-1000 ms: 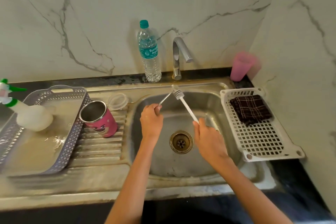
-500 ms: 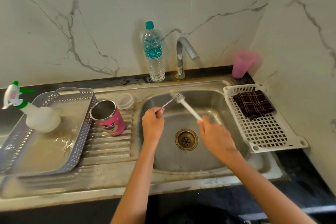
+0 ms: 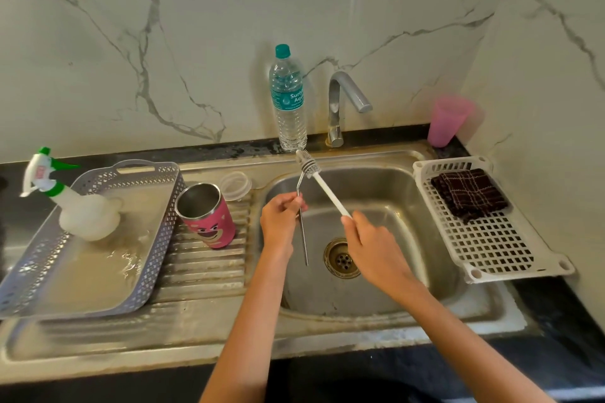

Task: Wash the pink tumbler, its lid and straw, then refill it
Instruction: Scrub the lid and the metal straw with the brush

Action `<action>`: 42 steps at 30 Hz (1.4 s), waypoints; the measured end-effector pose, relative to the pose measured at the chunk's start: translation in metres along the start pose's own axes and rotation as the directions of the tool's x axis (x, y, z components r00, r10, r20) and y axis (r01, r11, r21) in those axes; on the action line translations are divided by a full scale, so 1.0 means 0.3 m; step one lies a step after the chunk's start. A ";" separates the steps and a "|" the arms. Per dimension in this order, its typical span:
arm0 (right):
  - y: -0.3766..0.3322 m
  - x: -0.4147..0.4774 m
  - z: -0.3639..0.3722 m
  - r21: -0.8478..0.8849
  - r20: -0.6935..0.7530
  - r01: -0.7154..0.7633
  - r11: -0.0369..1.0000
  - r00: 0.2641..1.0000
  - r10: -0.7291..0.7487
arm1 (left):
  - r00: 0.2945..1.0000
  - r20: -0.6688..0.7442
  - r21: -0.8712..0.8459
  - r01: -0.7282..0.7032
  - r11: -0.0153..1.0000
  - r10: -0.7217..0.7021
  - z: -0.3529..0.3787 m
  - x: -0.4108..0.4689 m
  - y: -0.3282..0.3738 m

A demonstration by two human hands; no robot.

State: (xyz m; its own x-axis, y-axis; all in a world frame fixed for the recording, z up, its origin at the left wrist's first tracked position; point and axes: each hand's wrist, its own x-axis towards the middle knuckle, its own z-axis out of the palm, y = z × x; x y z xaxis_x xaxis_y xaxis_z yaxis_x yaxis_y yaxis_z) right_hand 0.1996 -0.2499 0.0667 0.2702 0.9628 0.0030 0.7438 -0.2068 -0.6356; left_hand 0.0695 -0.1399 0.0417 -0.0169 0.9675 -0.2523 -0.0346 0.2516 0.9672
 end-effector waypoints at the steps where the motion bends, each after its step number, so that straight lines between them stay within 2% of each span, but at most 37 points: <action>1: -0.007 0.000 0.007 0.051 -0.001 -0.018 0.999 1.000 0.018 | 1.000 -0.009 0.004 0.001 1.000 0.000 0.001 0.002 -0.003; 4: -0.027 -0.016 0.036 0.185 -0.014 -0.068 0.980 0.997 0.072 | 0.998 -0.060 0.016 -0.023 1.000 0.024 0.010 0.016 -0.021; 8: -0.031 -0.030 0.058 0.340 -0.030 -0.133 0.931 0.988 0.152 | 0.993 -0.118 -0.114 -0.031 0.993 0.017 0.022 0.018 -0.025; 12: -0.012 -0.039 0.076 0.159 0.095 -0.129 0.979 0.989 0.115 | 0.990 -0.143 -0.248 -0.047 0.968 0.011 0.038 0.008 -0.009; 16: 0.014 -0.045 0.094 0.024 0.119 -0.149 0.989 0.982 0.145 | 0.975 -0.222 -0.334 -0.059 0.941 -0.018 0.060 0.015 0.013; 18: 0.021 -0.035 0.093 0.013 0.110 -0.167 0.986 0.980 0.164 | 0.968 -0.247 -0.356 -0.055 0.933 -0.037 0.073 0.020 0.015; 22: 0.017 -0.024 0.090 -0.021 0.103 -0.114 0.993 0.988 0.115 | 0.955 -0.292 -0.397 -0.074 0.915 -0.049 0.092 0.033 0.025; 27: 0.039 0.010 0.078 -0.032 0.089 -0.154 0.988 0.984 0.157 | 0.948 -0.317 -0.401 -0.104 0.910 -0.031 0.114 0.033 0.030; 30: 0.044 0.013 0.073 -0.032 0.100 -0.152 0.988 0.983 0.154 | 0.950 -0.313 -0.403 -0.138 0.905 0.006 0.121 0.042 0.037; 42: 0.016 0.018 0.081 -0.058 0.072 -0.123 0.991 0.989 0.127 | 0.940 -0.341 -0.399 -0.143 0.906 -0.001 0.151 0.050 0.030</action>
State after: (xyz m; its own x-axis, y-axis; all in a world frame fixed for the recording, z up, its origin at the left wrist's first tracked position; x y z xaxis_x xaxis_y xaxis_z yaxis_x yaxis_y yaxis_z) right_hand 0.1896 -0.2415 0.0449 0.3177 0.9388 -0.1332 0.7393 -0.3332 -0.5852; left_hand 0.1140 -0.1221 0.0481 -0.3567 0.9006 -0.2484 -0.4273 0.0792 0.9006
